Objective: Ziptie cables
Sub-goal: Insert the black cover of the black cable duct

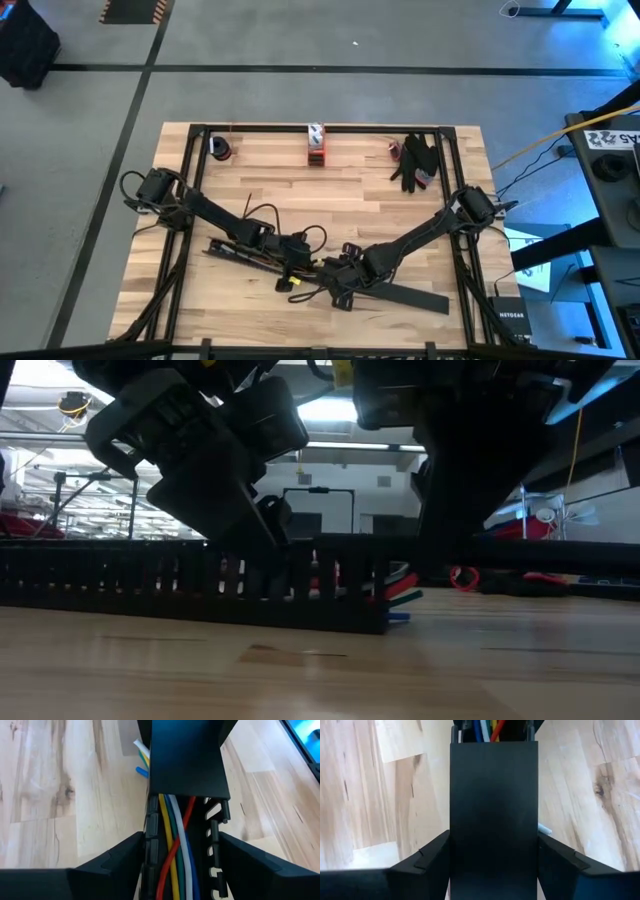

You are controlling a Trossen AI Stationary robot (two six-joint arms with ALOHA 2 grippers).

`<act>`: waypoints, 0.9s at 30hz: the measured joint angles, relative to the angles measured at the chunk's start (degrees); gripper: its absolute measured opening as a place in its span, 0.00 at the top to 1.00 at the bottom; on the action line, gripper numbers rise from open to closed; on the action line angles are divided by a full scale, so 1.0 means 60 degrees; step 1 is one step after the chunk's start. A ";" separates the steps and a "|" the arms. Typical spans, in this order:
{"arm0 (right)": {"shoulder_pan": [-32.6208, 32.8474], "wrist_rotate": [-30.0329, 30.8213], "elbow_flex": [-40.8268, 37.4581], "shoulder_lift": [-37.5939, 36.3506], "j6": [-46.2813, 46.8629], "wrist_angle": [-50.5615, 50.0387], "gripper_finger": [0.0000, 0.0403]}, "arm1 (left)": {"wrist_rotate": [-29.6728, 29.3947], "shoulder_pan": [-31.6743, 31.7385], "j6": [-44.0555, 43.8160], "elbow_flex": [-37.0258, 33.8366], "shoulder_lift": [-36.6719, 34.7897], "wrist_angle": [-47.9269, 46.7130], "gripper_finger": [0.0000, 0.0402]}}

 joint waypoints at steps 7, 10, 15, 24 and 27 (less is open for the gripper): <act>-0.0002 -0.0078 0.0001 0.0000 0.0089 0.0029 0.43 | 0.0282 0.0004 -0.0055 0.0011 0.0015 -0.0054 0.42; -0.0004 -0.0091 0.0016 -0.0007 0.0208 -0.0074 0.43 | 0.0565 -0.0007 -0.0088 0.0011 0.0031 0.0062 0.42; -0.0004 -0.0152 0.0016 -0.0007 0.0268 -0.0066 0.43 | 0.0568 -0.0037 0.0021 0.0011 0.0040 0.0154 0.36; -0.0017 -0.0145 0.0016 -0.0007 0.0555 0.0368 0.43 | 0.0047 -0.0346 0.0309 0.0000 0.0051 0.0335 0.31; -0.0016 -0.0144 0.0016 -0.0007 0.0572 0.0366 0.43 | -0.0135 -0.0413 0.0347 0.0000 0.0051 0.0338 0.31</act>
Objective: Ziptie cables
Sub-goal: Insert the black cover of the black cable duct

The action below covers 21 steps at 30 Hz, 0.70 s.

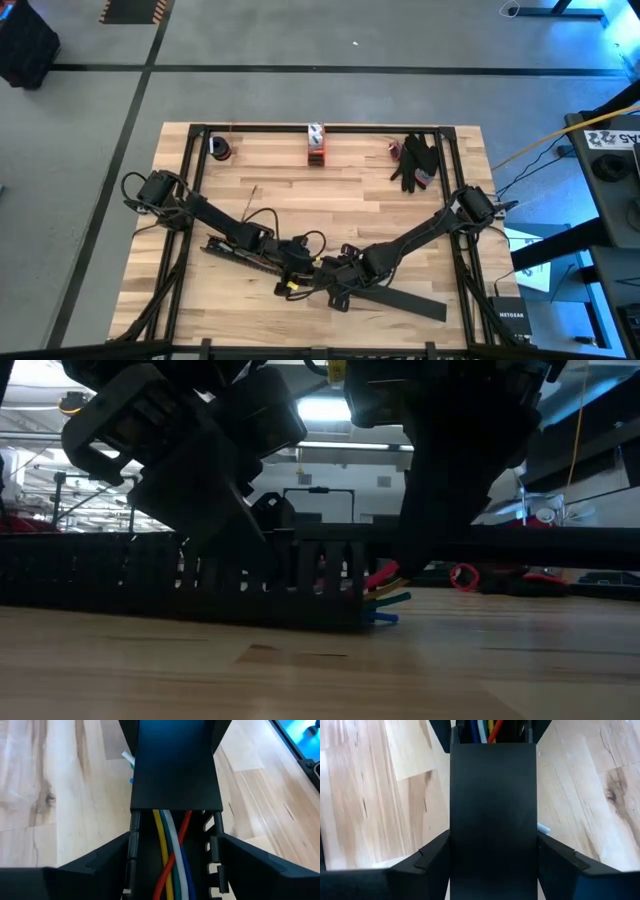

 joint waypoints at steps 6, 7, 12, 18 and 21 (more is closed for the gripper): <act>0.0005 0.0118 0.0000 0.0000 0.0013 0.0036 0.43 | -0.0178 -0.0006 0.0046 0.0003 0.0073 0.0114 0.44; 0.0005 0.0133 -0.0004 0.0000 -0.0022 0.0112 0.43 | -0.0171 -0.0006 0.0046 0.0004 0.0095 0.0101 0.46; 0.0005 0.0155 -0.0015 0.0043 -0.0069 0.0390 0.43 | -0.0143 -0.0014 -0.0051 0.0018 0.0268 0.0453 0.50; -0.0104 0.0064 -0.0007 0.0238 -0.0102 0.0709 0.43 | -0.0350 -0.0026 -0.0046 -0.0007 0.0283 0.0648 0.46; -0.0140 0.0141 -0.0004 0.0299 -0.0109 0.0881 0.43 | -0.0367 -0.0024 0.0090 -0.0008 0.0289 0.0732 0.43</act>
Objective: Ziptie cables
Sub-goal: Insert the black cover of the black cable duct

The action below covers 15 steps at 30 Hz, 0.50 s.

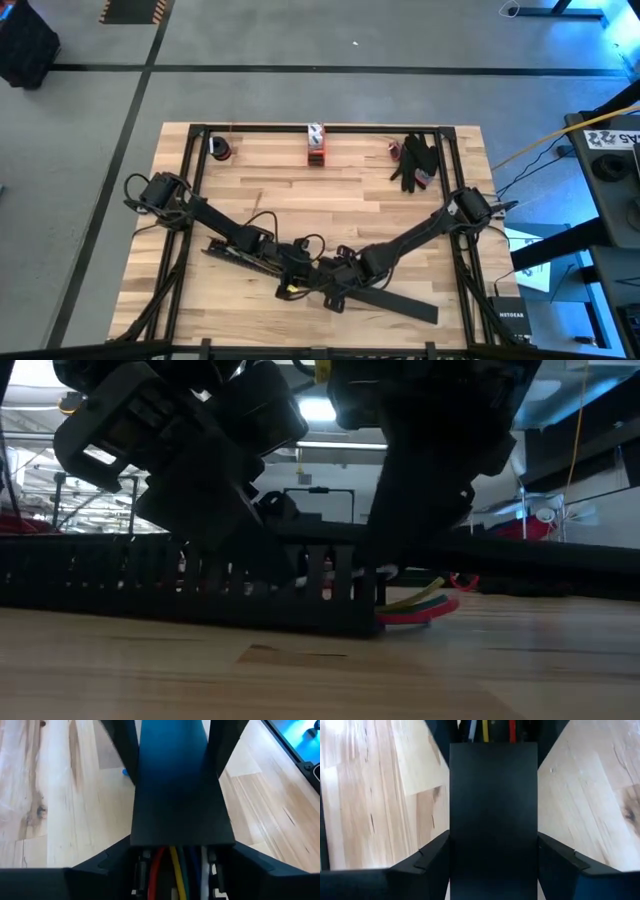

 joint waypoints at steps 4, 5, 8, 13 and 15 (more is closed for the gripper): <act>-0.0059 -0.0010 0.0029 0.0066 -0.0001 0.0173 0.43 | -0.0027 0.0004 0.0125 -0.0003 0.0045 0.0229 0.39; -0.0059 0.0031 0.0029 0.0066 -0.0008 0.0190 0.43 | -0.0038 0.0028 0.0112 0.0021 0.0096 0.0378 0.37; -0.0082 0.0112 0.0033 0.0084 -0.0109 0.0221 0.43 | 0.0020 0.0107 0.0102 0.0161 0.0159 0.0513 0.34; -0.0067 0.0100 0.0036 0.0084 -0.0181 0.0156 0.43 | 0.0091 0.0164 0.0072 0.0253 -0.0142 0.0013 0.31; -0.0066 0.0097 0.0036 0.0084 -0.0229 0.0148 0.43 | 0.0090 0.0164 0.0078 0.0284 -0.0416 -0.0078 0.31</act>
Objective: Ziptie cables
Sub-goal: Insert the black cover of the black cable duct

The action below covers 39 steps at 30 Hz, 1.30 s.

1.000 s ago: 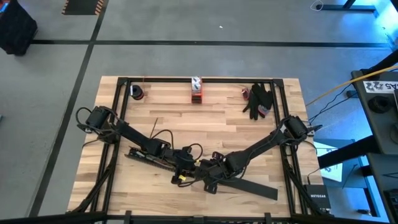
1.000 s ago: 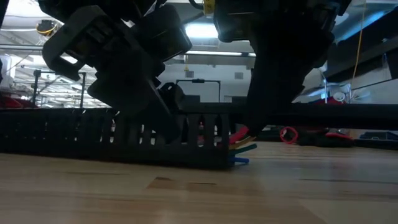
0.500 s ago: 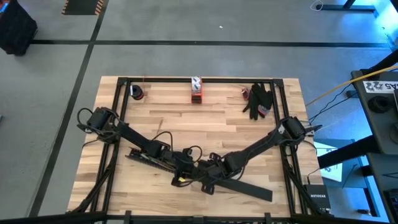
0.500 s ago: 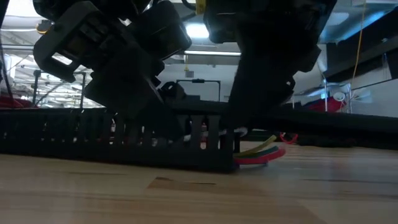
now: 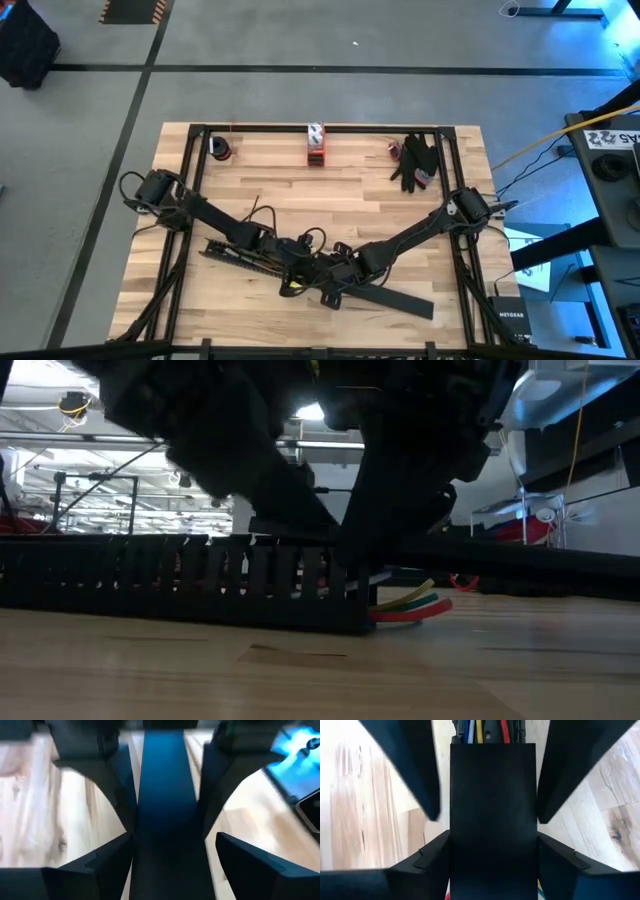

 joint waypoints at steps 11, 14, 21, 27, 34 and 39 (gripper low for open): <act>0.0015 0.0029 -0.0007 0.0000 -0.0236 -0.0023 0.43 | -0.0664 0.0042 -0.0329 0.0002 -0.0587 -0.1256 0.32; 0.0018 0.0028 -0.0015 0.0004 -0.0313 -0.0005 0.43 | -0.0627 0.0035 -0.0754 0.0039 -0.0442 -0.1788 0.32; 0.0018 0.0191 0.0086 0.0043 -0.0567 0.0159 0.43 | -0.0540 -0.0193 -0.1435 0.0055 -0.0161 -0.2477 0.32; 0.0033 0.0433 0.0138 0.0062 -0.0561 0.0319 0.43 | -0.0455 -0.0202 -0.1796 0.0034 -0.0184 -0.2602 0.32; 0.0015 0.0605 0.0171 0.0042 -0.0532 -0.0120 0.43 | -0.0662 -0.0072 -0.1393 -0.0078 -0.1687 -0.3238 0.32; 0.0015 0.0579 0.0175 0.0040 -0.0568 -0.0127 0.43 | -0.0719 -0.0058 -0.1339 -0.0028 -0.2937 -0.4778 0.32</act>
